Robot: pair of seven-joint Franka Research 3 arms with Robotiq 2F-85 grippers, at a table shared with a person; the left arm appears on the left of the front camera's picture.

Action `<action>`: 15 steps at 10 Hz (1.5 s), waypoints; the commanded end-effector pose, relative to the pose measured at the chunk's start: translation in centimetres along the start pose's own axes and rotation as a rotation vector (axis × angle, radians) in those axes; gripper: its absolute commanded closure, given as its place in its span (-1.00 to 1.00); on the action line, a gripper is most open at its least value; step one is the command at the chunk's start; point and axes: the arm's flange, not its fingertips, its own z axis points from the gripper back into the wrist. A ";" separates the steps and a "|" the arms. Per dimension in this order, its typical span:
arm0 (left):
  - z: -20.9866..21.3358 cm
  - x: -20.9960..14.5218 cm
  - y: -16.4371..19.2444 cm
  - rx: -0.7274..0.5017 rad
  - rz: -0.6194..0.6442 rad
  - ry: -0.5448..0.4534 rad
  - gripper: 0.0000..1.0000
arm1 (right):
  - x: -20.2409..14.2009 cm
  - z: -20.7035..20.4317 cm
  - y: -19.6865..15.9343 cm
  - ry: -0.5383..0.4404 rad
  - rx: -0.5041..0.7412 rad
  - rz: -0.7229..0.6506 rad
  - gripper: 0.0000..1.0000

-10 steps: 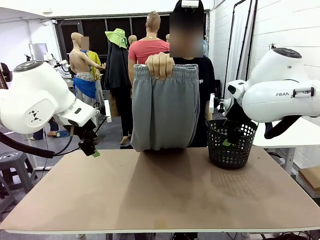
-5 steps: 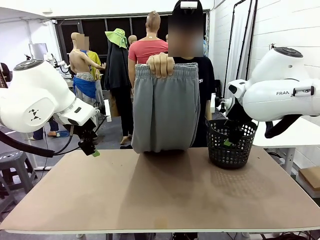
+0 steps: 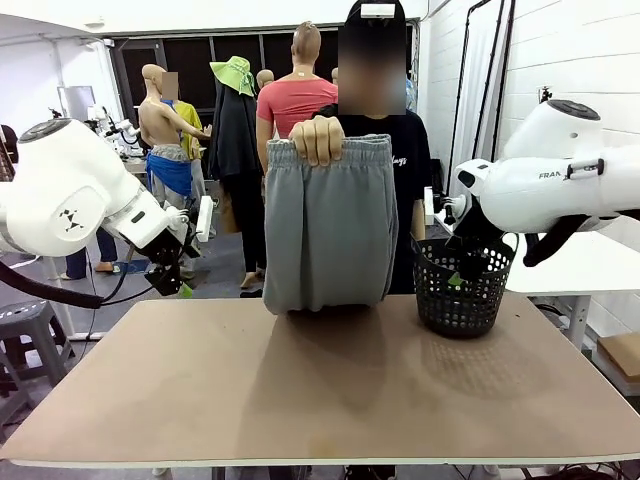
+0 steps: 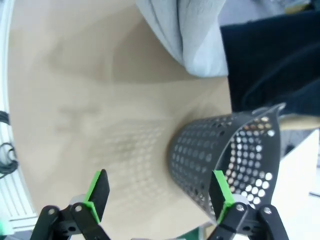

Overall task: Fold the training pants.
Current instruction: Grab both ends of the Training pants handed by a person.

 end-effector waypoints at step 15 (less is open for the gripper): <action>-4.9 1.1 1.9 0.005 0.089 -0.406 -1.00 | 0.4 -2.9 -1.8 -0.457 0.061 -0.012 -1.00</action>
